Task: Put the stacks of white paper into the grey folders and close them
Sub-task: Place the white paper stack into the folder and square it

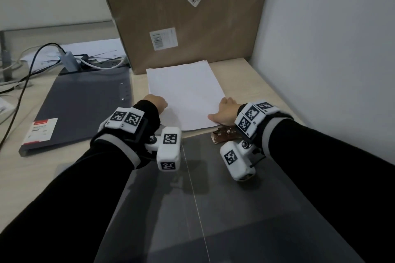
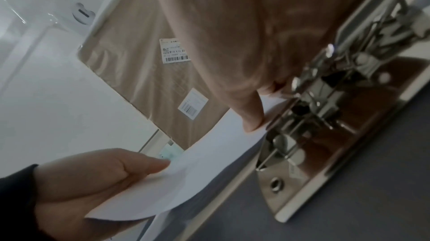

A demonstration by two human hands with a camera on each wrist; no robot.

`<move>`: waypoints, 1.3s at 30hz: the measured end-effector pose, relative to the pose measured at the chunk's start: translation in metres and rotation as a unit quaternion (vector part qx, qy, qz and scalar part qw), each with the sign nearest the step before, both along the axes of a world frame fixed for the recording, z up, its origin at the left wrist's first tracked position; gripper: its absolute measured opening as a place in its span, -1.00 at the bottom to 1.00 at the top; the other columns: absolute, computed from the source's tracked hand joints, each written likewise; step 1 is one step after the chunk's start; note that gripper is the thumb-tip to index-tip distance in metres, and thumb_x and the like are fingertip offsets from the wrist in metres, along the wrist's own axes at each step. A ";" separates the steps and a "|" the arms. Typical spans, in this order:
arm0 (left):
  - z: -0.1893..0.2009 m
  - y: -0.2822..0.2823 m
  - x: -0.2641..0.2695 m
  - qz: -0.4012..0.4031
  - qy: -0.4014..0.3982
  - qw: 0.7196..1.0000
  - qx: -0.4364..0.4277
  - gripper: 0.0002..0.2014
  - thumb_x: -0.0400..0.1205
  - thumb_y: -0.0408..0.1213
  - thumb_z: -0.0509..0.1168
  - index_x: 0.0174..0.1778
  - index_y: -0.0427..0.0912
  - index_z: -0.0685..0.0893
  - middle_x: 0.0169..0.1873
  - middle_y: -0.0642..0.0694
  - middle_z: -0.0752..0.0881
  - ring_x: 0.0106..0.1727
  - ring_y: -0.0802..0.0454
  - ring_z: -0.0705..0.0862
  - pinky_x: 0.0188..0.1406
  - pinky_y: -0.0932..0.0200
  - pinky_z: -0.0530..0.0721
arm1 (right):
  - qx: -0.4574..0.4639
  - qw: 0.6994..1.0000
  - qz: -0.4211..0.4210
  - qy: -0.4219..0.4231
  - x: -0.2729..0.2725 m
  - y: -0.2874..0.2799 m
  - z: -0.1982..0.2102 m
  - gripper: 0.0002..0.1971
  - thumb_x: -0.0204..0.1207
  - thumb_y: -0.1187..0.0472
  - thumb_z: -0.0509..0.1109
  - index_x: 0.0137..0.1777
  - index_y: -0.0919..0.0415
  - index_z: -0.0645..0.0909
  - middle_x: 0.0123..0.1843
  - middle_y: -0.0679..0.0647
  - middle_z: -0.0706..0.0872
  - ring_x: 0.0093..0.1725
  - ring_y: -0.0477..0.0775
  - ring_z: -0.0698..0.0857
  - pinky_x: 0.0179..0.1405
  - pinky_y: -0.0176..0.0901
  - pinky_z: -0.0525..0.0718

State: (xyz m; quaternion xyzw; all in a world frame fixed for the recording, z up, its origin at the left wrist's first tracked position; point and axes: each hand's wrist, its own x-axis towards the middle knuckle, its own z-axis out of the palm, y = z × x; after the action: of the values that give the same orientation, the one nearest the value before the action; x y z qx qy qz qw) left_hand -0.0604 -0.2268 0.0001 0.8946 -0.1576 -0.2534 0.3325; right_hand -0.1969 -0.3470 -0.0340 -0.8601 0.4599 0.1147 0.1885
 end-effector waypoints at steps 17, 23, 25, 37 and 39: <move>0.052 0.137 -0.029 -0.077 0.062 0.882 -0.460 -0.68 0.53 -0.64 0.25 0.05 -0.14 0.64 -0.13 0.00 0.83 -0.11 0.03 0.80 -0.03 0.06 0.77 | 0.361 0.695 -0.043 -0.620 -0.058 0.060 0.116 -0.81 0.59 0.47 0.23 0.06 0.22 0.58 0.02 0.14 0.74 -0.11 0.03 0.76 -0.12 -0.13 0.78; 0.003 0.169 -0.060 0.031 0.120 0.908 -0.400 -0.82 0.56 -0.48 0.34 0.05 -0.27 0.70 -0.19 -0.05 0.81 -0.11 -0.02 0.71 0.08 0.08 0.60 | 0.372 0.770 -0.080 -0.513 -0.069 0.141 0.048 -0.64 0.57 0.38 0.33 0.36 0.41 0.53 0.32 0.30 0.68 0.12 0.19 0.71 0.23 0.04 0.67; 0.001 0.169 -0.066 0.051 0.121 0.915 -0.382 -0.67 0.57 -0.41 0.35 0.27 -0.35 0.62 0.06 -0.20 0.73 0.00 -0.10 0.68 0.14 0.07 0.56 | 0.345 0.776 -0.112 -0.515 -0.068 0.149 0.043 -0.60 0.57 0.34 0.36 0.39 0.44 0.52 0.34 0.32 0.66 0.22 0.25 0.69 0.32 0.13 0.63; 0.013 0.248 -0.057 0.032 -0.061 0.985 -0.156 -0.57 0.63 -0.33 0.26 0.44 -0.28 0.51 0.10 -0.23 0.67 0.13 -0.07 0.62 -0.01 0.19 0.49 | 0.095 0.926 -0.105 -0.350 -0.111 0.190 0.033 -0.66 0.52 0.32 0.21 0.20 0.45 0.65 0.19 0.35 0.74 0.19 0.36 0.71 0.25 0.15 0.66; 0.007 0.272 -0.060 0.045 -0.107 0.989 -0.092 -0.55 0.65 -0.33 0.23 0.48 -0.31 0.46 0.33 -0.30 0.61 0.34 -0.19 0.58 0.15 0.18 0.45 | 0.130 0.923 -0.101 -0.348 -0.114 0.208 0.018 -0.67 0.48 0.34 0.22 0.17 0.44 0.68 0.15 0.35 0.76 0.16 0.37 0.73 0.22 0.20 0.69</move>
State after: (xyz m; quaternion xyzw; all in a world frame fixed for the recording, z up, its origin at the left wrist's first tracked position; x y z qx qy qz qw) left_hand -0.1203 0.0454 0.0072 0.8884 -0.1744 -0.1255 0.4057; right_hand -0.3108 -0.1386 -0.0158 -0.7624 0.4308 -0.1530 0.4579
